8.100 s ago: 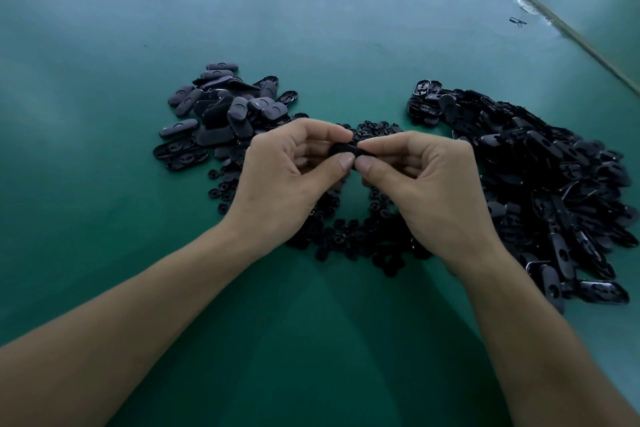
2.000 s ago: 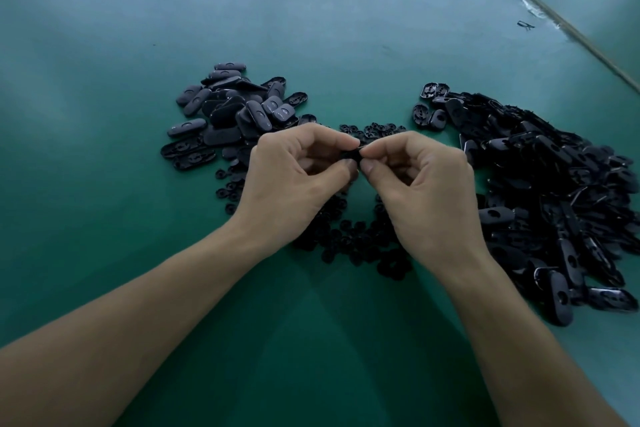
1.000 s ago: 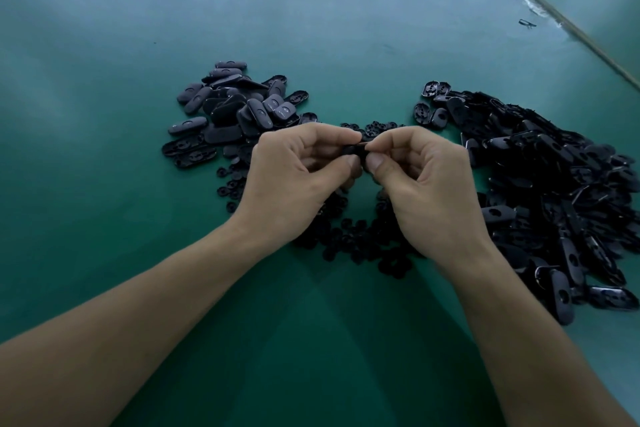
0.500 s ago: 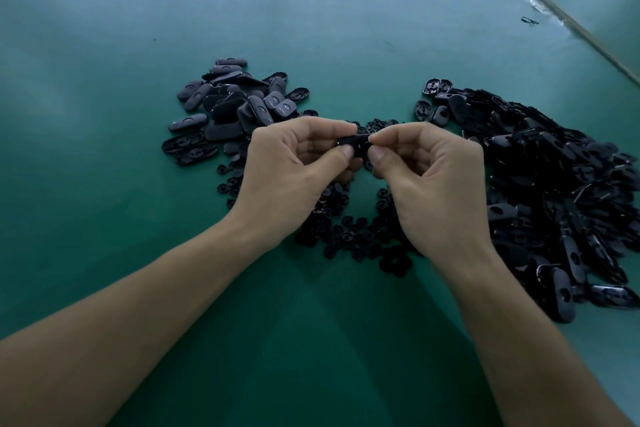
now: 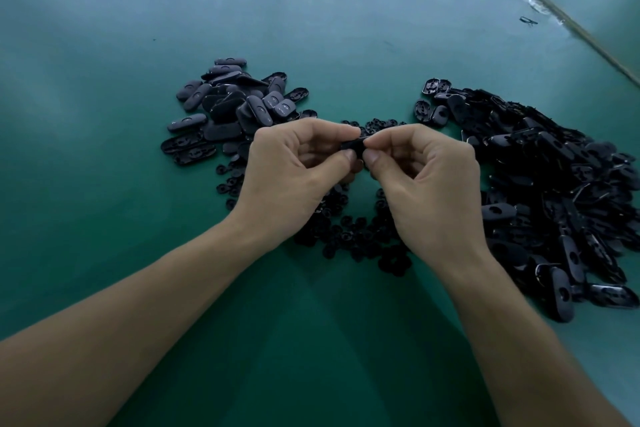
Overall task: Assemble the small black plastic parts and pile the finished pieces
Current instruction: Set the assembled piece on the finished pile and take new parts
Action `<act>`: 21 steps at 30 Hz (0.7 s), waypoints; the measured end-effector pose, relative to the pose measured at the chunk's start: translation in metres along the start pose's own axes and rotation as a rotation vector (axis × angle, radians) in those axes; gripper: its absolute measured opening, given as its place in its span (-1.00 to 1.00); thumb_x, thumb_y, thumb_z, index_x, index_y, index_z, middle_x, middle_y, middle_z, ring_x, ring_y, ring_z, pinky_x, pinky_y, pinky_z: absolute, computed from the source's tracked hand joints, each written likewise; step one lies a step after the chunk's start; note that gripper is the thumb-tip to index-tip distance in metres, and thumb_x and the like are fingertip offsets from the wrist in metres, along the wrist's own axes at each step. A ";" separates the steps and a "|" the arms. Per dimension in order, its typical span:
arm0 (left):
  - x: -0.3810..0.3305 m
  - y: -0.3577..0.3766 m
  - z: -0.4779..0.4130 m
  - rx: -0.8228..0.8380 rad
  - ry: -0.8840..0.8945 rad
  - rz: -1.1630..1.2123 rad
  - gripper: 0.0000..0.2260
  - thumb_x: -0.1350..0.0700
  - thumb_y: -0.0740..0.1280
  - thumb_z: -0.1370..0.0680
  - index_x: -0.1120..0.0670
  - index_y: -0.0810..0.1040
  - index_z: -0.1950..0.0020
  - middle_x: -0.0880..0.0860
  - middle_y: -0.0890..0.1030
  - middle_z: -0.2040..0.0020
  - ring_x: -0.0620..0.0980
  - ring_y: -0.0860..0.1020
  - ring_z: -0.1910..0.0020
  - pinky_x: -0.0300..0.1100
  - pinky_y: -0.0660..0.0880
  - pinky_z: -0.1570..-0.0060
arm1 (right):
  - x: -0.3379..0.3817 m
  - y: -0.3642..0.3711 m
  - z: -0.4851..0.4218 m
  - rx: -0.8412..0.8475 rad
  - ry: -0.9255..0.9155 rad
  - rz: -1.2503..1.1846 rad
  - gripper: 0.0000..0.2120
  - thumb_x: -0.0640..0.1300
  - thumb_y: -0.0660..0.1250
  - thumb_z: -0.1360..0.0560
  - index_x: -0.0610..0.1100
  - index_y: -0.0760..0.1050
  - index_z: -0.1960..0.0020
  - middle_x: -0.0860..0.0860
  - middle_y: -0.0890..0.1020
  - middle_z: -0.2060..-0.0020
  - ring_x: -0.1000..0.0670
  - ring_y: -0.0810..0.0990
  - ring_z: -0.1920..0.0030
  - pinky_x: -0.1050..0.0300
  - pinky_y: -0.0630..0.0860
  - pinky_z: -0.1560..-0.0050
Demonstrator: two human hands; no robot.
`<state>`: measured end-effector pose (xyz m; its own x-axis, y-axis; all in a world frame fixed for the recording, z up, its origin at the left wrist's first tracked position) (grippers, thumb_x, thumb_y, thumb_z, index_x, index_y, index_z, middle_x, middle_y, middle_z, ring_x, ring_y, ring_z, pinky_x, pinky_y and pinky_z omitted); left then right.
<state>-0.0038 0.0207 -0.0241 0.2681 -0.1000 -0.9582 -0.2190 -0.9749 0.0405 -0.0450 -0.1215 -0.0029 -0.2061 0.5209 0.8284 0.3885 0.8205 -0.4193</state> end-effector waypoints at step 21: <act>0.002 -0.001 0.001 -0.011 -0.002 -0.042 -0.79 0.39 0.44 -0.50 0.11 0.70 -0.01 0.08 0.74 0.16 0.05 0.73 0.19 -0.11 0.66 0.06 | 0.003 0.003 0.005 -0.002 -0.076 0.134 -0.86 -0.27 0.42 -0.53 -0.03 0.63 0.06 0.20 0.65 0.24 0.19 0.64 0.21 0.44 0.49 0.17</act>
<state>-0.0042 0.0215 -0.0269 0.2747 -0.0590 -0.9597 -0.1971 -0.9804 0.0038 -0.0485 -0.1165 -0.0034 -0.2193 0.6419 0.7347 0.4190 0.7420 -0.5233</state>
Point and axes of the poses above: each hand's wrist, its own z-axis away from the middle knuckle, its own y-axis out of the palm, x = y × z, the point moved 1 cm from there along -z, towards the middle knuckle
